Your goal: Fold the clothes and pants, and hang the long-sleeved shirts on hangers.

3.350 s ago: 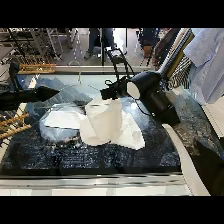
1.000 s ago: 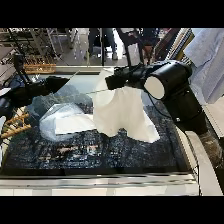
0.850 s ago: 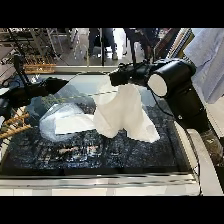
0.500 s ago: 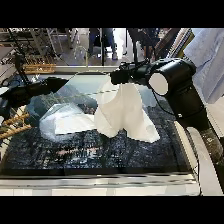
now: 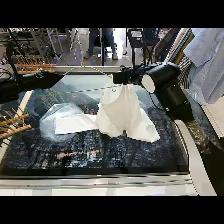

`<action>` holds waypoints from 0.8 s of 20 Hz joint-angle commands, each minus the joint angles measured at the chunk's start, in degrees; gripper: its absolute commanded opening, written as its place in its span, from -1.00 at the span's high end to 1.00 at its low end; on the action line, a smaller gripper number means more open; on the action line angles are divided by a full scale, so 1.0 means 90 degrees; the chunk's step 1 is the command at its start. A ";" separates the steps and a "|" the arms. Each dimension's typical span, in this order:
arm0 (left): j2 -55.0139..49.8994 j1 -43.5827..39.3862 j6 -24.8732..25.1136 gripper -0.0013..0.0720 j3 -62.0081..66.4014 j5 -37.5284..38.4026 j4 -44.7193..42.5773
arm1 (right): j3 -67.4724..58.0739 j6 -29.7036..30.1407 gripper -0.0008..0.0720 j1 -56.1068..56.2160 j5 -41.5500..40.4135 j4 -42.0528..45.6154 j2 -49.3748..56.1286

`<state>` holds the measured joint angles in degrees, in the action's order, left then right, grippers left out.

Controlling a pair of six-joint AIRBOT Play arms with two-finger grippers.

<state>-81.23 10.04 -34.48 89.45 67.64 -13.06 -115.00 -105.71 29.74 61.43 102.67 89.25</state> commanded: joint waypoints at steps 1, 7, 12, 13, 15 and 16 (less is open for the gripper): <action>0.0185 0.0005 -0.0605 0.93 0.0002 -0.0039 -0.0614 | 0.0002 -0.0206 0.93 -0.0085 -0.0112 0.0046 0.0100; 0.0177 -0.0129 -0.0568 0.92 0.0002 -0.0078 -0.0644 | 0.0002 -0.0202 0.93 -0.0085 -0.0112 -0.0095 0.0100; 0.0126 -0.0627 -0.0500 0.92 0.0002 -0.0090 -0.0644 | 0.0002 -0.0172 0.93 -0.0068 -0.0112 -0.0340 0.0090; 0.0080 -0.0746 -0.0500 0.92 0.0002 -0.0102 -0.0639 | 0.0000 -0.0153 0.93 -0.0058 -0.0097 -0.0398 0.0083; -0.0019 -0.0920 -0.0503 0.92 0.0000 -0.0432 -0.0644 | 0.0000 -0.0136 0.93 -0.0012 -0.0019 -0.0498 0.0053; -0.0063 -0.0981 -0.0503 0.92 0.0000 -0.0760 -0.0644 | -0.0022 -0.0131 0.93 0.0039 0.0063 -0.0508 0.0022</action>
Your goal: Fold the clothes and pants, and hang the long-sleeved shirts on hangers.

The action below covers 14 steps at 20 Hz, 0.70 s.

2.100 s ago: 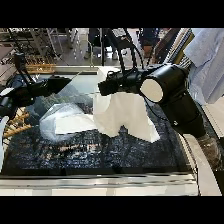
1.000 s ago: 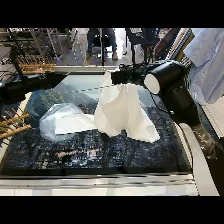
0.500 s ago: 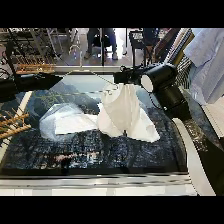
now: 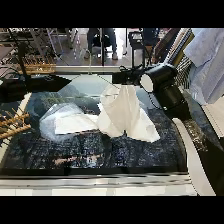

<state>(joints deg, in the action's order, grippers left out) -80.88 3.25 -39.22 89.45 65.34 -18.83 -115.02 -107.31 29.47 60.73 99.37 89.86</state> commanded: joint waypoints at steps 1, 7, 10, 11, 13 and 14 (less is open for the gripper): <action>-0.0136 -0.0277 0.0029 0.92 0.0002 -0.0857 -0.0005 | -0.0046 0.0051 0.93 0.0153 0.0211 -0.0141 -0.0078; -0.0612 -0.0321 0.0974 0.92 0.0000 -0.0546 0.1268 | -0.0044 0.0573 0.93 0.0770 0.0321 -0.0143 -0.0495; -0.0937 -0.0316 0.1836 0.92 0.0002 0.0772 0.2346 | -0.0044 0.0950 0.93 0.0937 0.0352 -0.0192 -0.0546; -0.1027 -0.0316 0.1838 0.92 0.0000 0.1015 0.2290 | -0.0044 0.1042 0.93 0.0981 0.0355 -0.0301 -0.0546; -0.1207 -0.0316 0.1868 0.92 0.0000 0.1311 0.2295 | -0.0044 0.1260 0.93 0.1022 0.0355 -0.0622 -0.0549; -0.1294 -0.0316 0.2011 0.92 0.0002 0.1464 0.2295 | -0.0044 0.1406 0.93 0.1035 0.0355 -0.0690 -0.0549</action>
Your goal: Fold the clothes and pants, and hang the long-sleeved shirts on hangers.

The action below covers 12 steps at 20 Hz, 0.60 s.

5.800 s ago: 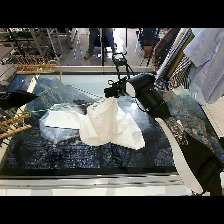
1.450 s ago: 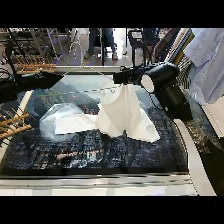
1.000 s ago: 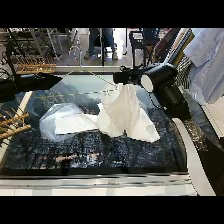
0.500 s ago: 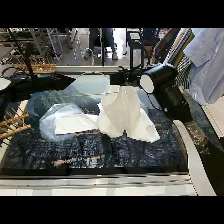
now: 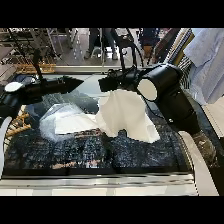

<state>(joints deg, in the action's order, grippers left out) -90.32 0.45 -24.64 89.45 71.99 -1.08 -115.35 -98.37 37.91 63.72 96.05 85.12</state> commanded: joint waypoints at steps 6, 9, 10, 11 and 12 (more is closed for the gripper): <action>-0.0534 0.0134 0.0801 0.92 0.0002 0.1039 0.1530 | -0.0007 0.1047 0.94 0.0146 0.0517 -0.0685 -0.0022; -0.0561 0.0238 0.1173 0.92 0.0002 0.1175 0.2018 | -0.0007 0.1479 0.73 0.0141 0.0760 -0.0488 -0.0104; -0.0568 0.0260 0.1171 0.92 0.0000 0.1241 0.1936 | -0.0012 0.1783 0.23 0.0136 0.0738 -0.0274 -0.0192; -0.0583 0.0282 0.1171 0.92 0.0000 0.1358 0.1829 | -0.0027 0.2137 -0.10 0.0131 0.0702 -0.0046 -0.0301; -0.0595 0.0294 0.1173 0.92 0.0000 0.1460 0.1751 | -0.0027 0.2426 -0.20 0.0109 0.0612 0.0228 -0.0454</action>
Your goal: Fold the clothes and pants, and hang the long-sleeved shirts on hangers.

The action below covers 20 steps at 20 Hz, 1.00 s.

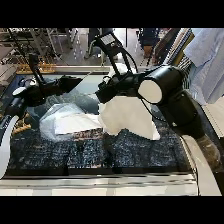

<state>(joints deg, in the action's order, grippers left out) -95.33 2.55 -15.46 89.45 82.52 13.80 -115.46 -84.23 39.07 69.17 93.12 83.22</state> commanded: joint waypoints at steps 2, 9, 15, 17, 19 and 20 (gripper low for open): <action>-0.0070 0.0066 0.0153 0.92 0.0000 0.0432 0.0085 | -0.0015 0.1537 -0.20 -0.0138 -0.0049 0.1224 -0.0510; -0.0075 0.0066 0.0153 0.92 0.0002 0.0440 0.0087 | 0.0257 0.3419 -0.19 -0.1022 -0.0352 0.1457 -0.0537; -0.0075 0.0087 0.0153 0.92 0.0002 0.0430 0.0090 | 0.0260 0.1243 -0.20 -0.2147 -0.0087 -0.0075 -0.0471; -0.0075 0.0141 0.0151 0.92 0.0002 0.0430 0.0087 | 0.0381 0.1018 -0.41 -0.2931 0.0386 -0.1086 -0.0471; -0.0075 0.0211 0.0151 0.92 0.0002 0.0432 0.0087 | 0.0721 0.1090 -0.41 -0.3592 0.0840 -0.1734 -0.0471; -0.0075 0.0240 0.0151 0.92 0.0002 0.0432 0.0087 | 0.0969 0.1258 -0.41 -0.3791 0.0964 -0.2188 -0.0469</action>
<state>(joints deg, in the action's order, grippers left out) -95.96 4.01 -14.11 89.45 86.39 14.61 -110.15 -71.61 11.90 72.73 85.97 78.96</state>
